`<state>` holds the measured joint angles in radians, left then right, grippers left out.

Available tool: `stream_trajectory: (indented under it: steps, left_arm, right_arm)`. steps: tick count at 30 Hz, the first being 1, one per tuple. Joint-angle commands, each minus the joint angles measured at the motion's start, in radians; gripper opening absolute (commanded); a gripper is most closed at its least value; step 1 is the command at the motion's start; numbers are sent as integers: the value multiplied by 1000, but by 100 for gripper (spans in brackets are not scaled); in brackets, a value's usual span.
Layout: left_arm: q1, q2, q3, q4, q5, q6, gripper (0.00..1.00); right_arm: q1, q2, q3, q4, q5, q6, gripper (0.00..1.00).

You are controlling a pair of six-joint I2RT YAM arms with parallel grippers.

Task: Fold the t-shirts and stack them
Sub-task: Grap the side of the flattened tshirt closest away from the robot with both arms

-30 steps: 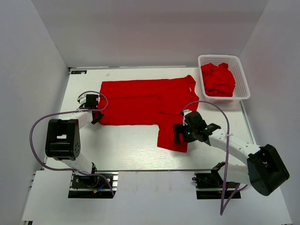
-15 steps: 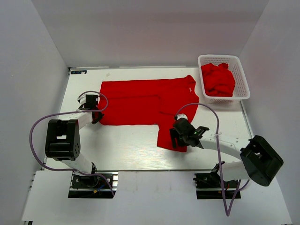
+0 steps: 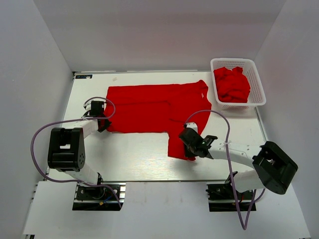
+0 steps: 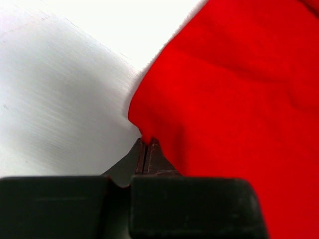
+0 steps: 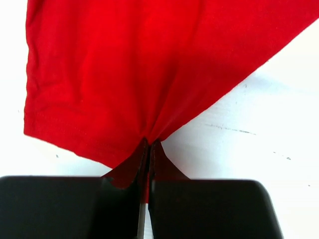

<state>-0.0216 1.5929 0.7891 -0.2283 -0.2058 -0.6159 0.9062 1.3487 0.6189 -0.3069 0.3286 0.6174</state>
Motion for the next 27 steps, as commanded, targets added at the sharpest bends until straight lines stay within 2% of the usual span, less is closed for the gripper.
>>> stream_trajectory:
  steps: [1,5,10,18,27]
  left_arm:
    - [-5,-8,-38,-115,84,18,0]
    - [-5,-17,-15,-126,97,36,0]
    - [-5,2,50,-148,106,45,0]
    - [-5,55,162,-201,115,65,0]
    - [-5,131,364,-275,74,65,0]
  right_arm:
    - [7,-26,-4,-61,-45,-51,0]
    - [-7,-20,88,-57,44,-70,0]
    - [-65,52,179,-26,76,-85,0]
    - [-199,131,323,72,40,-183,0]
    - [-328,276,519,72,10,-240,0]
